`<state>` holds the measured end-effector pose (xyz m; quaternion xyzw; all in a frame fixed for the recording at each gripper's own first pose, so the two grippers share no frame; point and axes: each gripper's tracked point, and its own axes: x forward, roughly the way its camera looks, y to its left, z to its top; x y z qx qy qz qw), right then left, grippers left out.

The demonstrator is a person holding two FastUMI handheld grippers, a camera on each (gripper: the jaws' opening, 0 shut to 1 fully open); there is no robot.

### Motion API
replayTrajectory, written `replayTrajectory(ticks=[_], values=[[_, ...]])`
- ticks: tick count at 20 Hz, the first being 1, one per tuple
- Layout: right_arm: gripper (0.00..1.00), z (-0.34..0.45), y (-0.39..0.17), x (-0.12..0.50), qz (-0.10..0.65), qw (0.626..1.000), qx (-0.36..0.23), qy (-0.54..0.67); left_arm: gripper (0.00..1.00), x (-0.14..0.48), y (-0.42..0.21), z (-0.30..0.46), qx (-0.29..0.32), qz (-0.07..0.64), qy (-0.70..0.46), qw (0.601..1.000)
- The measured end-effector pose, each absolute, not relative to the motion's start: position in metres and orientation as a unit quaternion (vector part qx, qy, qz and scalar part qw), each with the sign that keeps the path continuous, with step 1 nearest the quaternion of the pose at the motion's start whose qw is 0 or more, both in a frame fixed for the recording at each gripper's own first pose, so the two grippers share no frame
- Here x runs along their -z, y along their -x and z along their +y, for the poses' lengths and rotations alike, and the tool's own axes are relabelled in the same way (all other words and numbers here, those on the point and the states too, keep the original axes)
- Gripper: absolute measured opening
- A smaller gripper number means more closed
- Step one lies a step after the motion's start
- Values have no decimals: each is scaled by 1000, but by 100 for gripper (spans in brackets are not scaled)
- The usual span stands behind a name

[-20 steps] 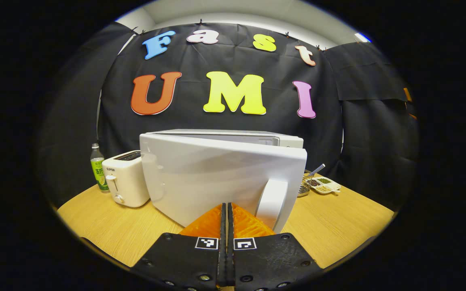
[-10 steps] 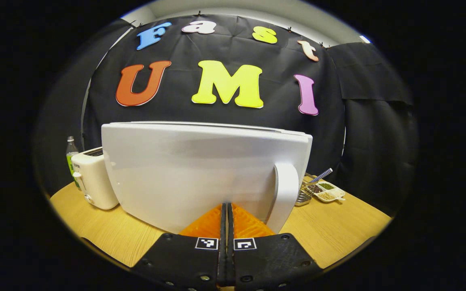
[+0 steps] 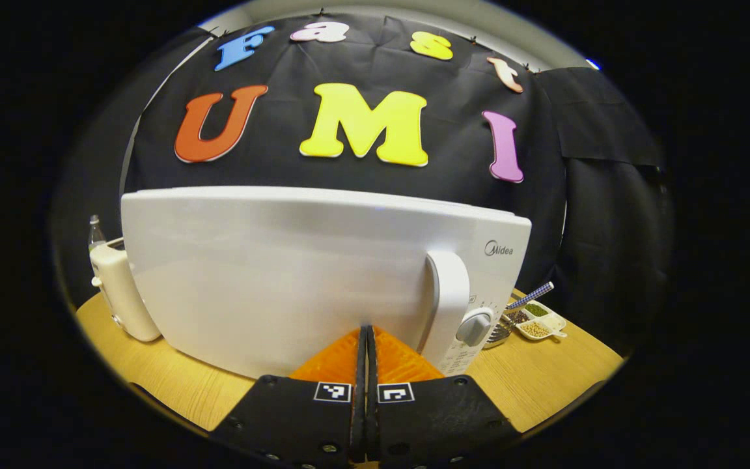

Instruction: Open the microwave oven with the left hand, put the food in, and close the microwave oven.

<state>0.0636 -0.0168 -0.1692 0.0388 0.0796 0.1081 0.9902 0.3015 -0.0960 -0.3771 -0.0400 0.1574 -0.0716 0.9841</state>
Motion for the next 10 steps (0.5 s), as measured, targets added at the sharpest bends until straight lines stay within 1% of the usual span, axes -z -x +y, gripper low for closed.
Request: replayTrajectory(ticks=[2, 3, 4, 7, 10], values=[[100, -18, -57, 167, 80, 991, -103, -36, 1, 375, -306, -97, 60, 162, 42, 984], [100, -18, -53, 167, 80, 991, -99, -35, 0, 380, -299, -98, 57, 180, 45, 981], [100, -19, -50, 166, 82, 991, -96, -34, 1, 376, -301, -99, 56, 172, 51, 982], [100, -24, -39, 165, 86, 992, -83, -37, 1, 377, -300, -99, 63, 186, 67, 978], [100, -24, -32, 165, 92, 992, -76, -40, 1, 377, -300, -99, 66, 194, 51, 977]])
